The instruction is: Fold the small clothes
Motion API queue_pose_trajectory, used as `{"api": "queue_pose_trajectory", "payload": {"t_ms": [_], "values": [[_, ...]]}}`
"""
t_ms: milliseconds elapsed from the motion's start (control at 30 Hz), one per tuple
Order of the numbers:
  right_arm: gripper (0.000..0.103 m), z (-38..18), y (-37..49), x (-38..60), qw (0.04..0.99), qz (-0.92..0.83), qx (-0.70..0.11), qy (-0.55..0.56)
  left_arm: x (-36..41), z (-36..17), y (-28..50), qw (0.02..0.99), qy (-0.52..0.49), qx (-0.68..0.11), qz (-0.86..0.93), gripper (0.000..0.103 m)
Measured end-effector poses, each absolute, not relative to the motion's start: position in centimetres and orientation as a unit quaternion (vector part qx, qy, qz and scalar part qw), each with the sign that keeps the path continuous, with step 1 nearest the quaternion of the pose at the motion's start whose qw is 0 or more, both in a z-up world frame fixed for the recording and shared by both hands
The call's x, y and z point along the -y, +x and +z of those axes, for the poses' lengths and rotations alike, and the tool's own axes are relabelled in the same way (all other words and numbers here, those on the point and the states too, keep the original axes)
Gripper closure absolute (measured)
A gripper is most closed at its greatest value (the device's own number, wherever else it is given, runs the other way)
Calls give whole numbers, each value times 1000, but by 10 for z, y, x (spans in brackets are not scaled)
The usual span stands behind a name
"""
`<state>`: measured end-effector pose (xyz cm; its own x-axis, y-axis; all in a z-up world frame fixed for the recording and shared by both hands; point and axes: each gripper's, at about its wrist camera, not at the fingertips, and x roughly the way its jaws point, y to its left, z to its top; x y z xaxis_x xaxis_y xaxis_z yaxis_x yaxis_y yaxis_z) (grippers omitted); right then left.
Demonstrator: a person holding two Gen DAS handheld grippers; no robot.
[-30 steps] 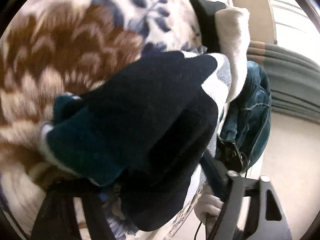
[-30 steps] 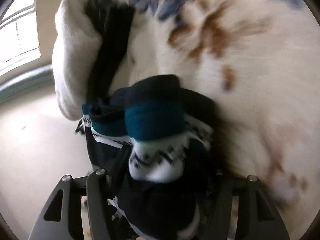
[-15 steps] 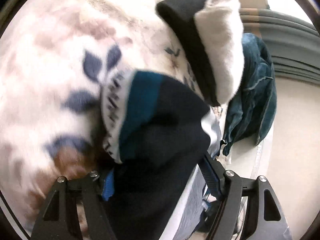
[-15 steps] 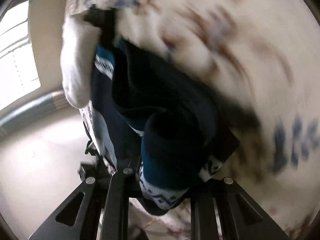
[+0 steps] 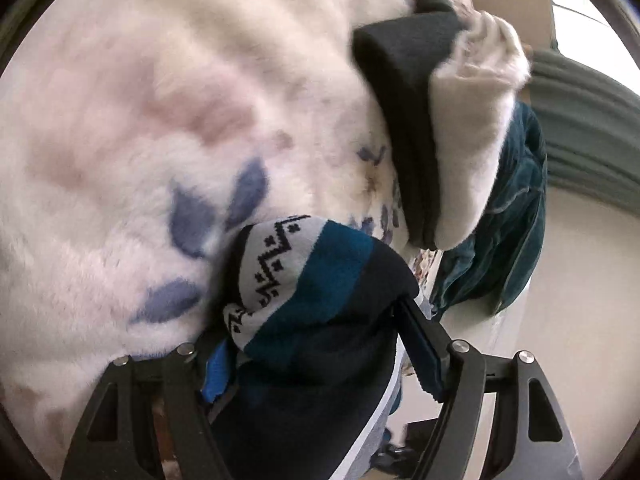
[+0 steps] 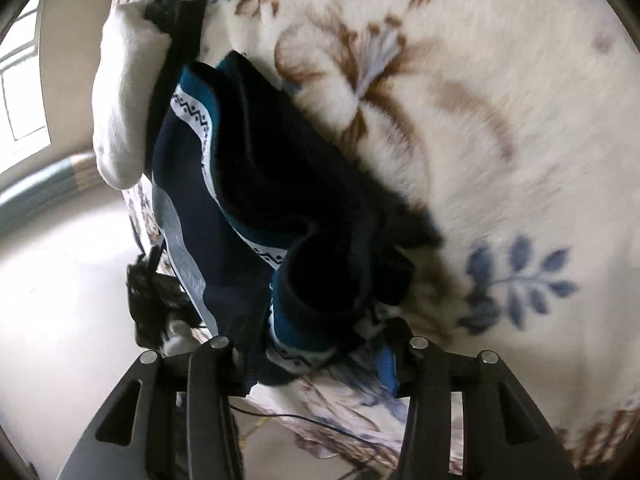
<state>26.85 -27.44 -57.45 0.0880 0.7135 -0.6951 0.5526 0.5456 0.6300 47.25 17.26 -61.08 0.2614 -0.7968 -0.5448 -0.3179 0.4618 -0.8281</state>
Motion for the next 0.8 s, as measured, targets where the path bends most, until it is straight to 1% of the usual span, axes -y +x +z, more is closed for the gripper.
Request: {"api": "queue_pose_trajectory", "payload": {"t_ms": [133,167,267,367,433,533,633,667,700,733,767,800], "values": [[55,-552,277,289,600,70,-672,429,-172,-590,465,660,-413,-592,-210,30],[55,-545,286,288,610,70,-672,413,-172,-587,463,659,-417,-591,-207,30],[47,-533,319,276,642,68,-672,364,-180,-567,444,671,-412,-589,-183,30],[47,-519,345,275,664,73,-656,351,-191,-540,415,706,-382,-577,-149,30],[47,-509,366,274,687,74,-639,339,-193,-526,394,742,-322,-579,-97,28],[47,-512,401,264,708,73,-632,305,-194,-544,371,760,-236,-605,-25,27],[47,-530,437,239,702,93,-645,289,-190,-585,361,732,-210,-647,18,27],[50,-535,442,234,702,100,-648,278,-189,-596,359,732,-206,-649,29,27],[82,-534,448,227,714,105,-640,264,-185,-601,359,739,-194,-645,32,26],[98,-530,452,221,730,101,-630,246,-182,-605,361,743,-186,-642,33,18],[98,-524,455,216,742,95,-624,224,-177,-609,365,741,-185,-644,30,4],[98,-521,457,214,748,94,-619,218,-173,-612,369,739,-190,-646,22,0]]}}
